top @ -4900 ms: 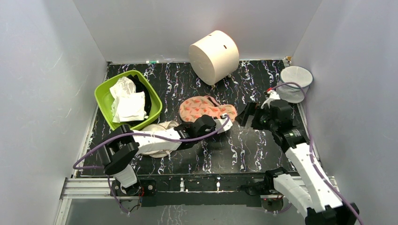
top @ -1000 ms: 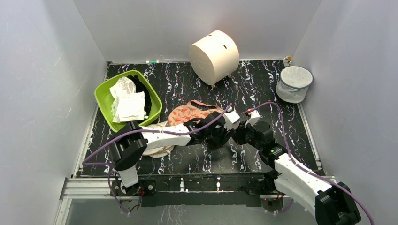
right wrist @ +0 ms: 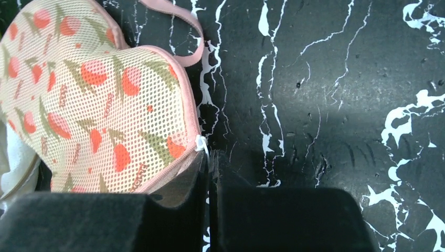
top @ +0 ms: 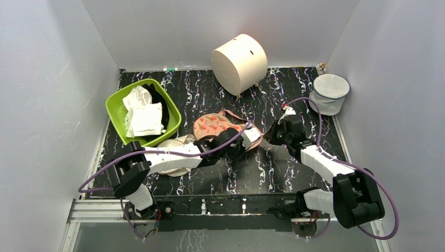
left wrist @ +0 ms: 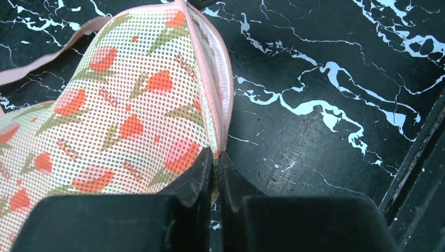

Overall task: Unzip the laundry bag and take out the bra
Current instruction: Unzip the laundry bag at the center of the board.

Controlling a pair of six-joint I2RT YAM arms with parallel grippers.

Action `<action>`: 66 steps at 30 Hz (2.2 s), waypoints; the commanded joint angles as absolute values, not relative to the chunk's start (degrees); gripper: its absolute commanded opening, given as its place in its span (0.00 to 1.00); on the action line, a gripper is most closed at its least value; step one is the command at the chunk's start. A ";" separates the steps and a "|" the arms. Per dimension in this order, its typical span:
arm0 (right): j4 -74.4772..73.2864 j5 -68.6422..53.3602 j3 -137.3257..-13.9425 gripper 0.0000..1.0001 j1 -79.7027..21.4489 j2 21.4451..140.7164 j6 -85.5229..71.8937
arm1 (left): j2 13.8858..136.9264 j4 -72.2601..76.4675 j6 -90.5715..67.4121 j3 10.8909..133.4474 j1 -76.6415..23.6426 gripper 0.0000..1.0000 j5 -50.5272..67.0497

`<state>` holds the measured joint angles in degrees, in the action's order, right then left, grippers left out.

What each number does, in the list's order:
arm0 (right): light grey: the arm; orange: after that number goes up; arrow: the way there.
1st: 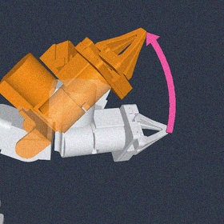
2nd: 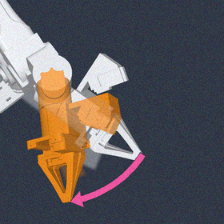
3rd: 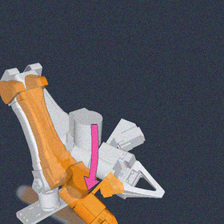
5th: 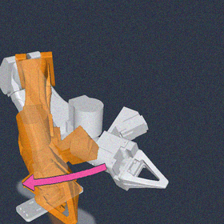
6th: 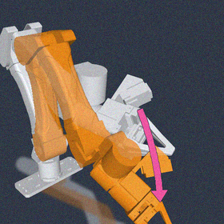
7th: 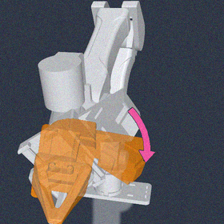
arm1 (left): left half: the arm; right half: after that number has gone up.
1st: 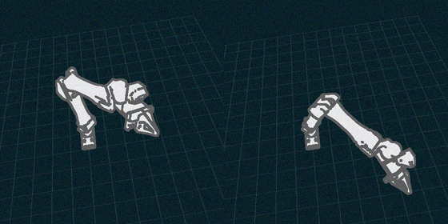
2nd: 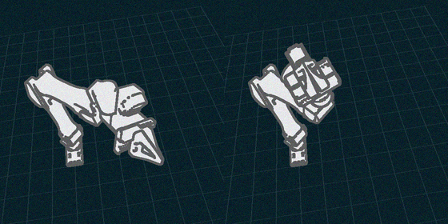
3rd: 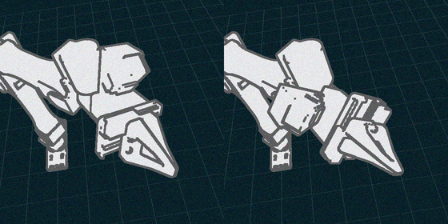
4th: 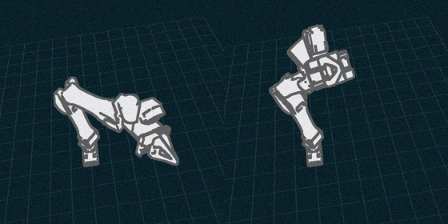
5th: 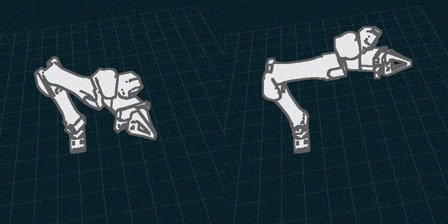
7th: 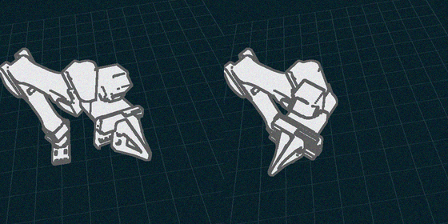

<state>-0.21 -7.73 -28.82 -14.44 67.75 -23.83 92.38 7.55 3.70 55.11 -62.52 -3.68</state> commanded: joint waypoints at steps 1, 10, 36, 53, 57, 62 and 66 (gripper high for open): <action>2.89 -7.53 -32.68 0.00 -11.04 66.39 -20.47 | 91.49 3.20 -0.52 54.57 -62.64 0.00 -2.57; 1.13 -21.64 -27.85 0.00 -11.78 53.83 -19.22 | 91.35 1.86 -1.29 57.54 -62.62 0.32 -5.32; -9.86 -21.55 -27.28 0.00 -18.46 45.30 -23.05 | 99.19 -6.42 -6.73 71.89 -62.67 0.47 -8.67; -1.90 -6.22 -31.67 0.00 -18.46 56.36 -18.50 | 87.29 -2.57 -1.29 60.66 -62.66 0.04 -9.00; -1.00 -5.64 -33.37 0.00 -18.45 59.11 -17.78 | 86.24 -2.20 -1.40 59.60 -62.62 0.11 -9.46; -3.87 -15.37 -34.29 0.00 -18.45 58.39 -18.08 | 89.72 0.17 -2.63 62.61 -62.67 0.58 -4.88; -6.52 -20.71 -33.66 0.00 -18.46 55.87 -20.63 | 94.66 1.97 -2.95 65.98 -62.67 0.65 -5.19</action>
<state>-6.90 -13.61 -31.64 -18.59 59.02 -18.79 91.00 -1.26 -2.39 61.71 -62.70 -6.59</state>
